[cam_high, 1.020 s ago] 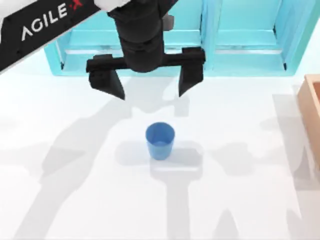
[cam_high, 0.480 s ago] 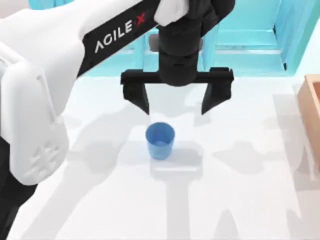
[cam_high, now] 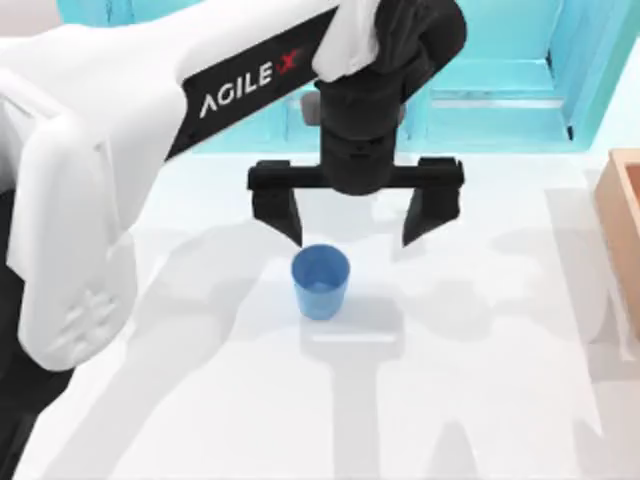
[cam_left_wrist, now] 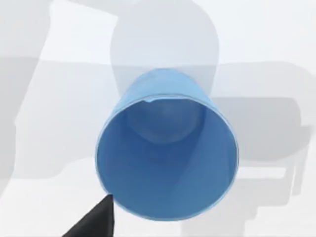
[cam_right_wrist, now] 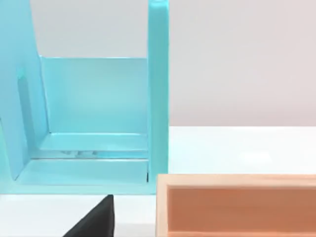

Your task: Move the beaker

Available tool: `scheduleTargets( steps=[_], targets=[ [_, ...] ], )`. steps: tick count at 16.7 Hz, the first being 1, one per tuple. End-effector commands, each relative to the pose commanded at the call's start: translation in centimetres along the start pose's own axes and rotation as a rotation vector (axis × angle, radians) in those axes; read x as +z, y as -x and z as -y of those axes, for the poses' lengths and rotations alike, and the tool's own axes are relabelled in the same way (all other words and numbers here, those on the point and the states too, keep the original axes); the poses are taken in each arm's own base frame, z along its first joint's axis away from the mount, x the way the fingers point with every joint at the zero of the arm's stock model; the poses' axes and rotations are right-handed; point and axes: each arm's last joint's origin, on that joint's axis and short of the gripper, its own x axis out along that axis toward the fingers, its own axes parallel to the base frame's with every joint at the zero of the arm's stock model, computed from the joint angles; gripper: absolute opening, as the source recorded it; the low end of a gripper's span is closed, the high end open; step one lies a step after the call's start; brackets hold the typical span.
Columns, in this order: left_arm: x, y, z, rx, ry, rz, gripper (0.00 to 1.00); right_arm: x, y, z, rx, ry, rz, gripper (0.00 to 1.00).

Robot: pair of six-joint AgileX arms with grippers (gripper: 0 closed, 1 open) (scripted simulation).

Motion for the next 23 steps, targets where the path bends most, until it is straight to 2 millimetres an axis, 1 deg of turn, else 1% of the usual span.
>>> scheduleTargets(
  steps=[4, 6, 7, 11, 23],
  targets=[
    [-0.1, -5.0, 0.0, -0.003, 0.000, 0.004, 1.00, 0.0, 0.0, 0.0, 0.000, 0.000, 0.000, 1.00],
    [-0.3, -6.6, -0.1, -0.001, 0.000, 0.001, 1.00, 0.0, 0.0, 0.0, 0.000, 0.000, 0.000, 1.00],
    [-0.3, -6.9, -0.1, 0.000, 0.000, 0.000, 1.00, 0.0, 0.0, 0.0, 0.000, 0.000, 0.000, 1.00],
    [-0.3, -7.0, -0.1, 0.000, 0.000, 0.000, 1.00, 0.0, 0.0, 0.0, 0.000, 0.000, 0.000, 1.00],
    [-0.3, -7.0, -0.1, 0.000, 0.000, 0.000, 0.10, 0.0, 0.0, 0.0, 0.000, 0.000, 0.000, 1.00]
  ],
)
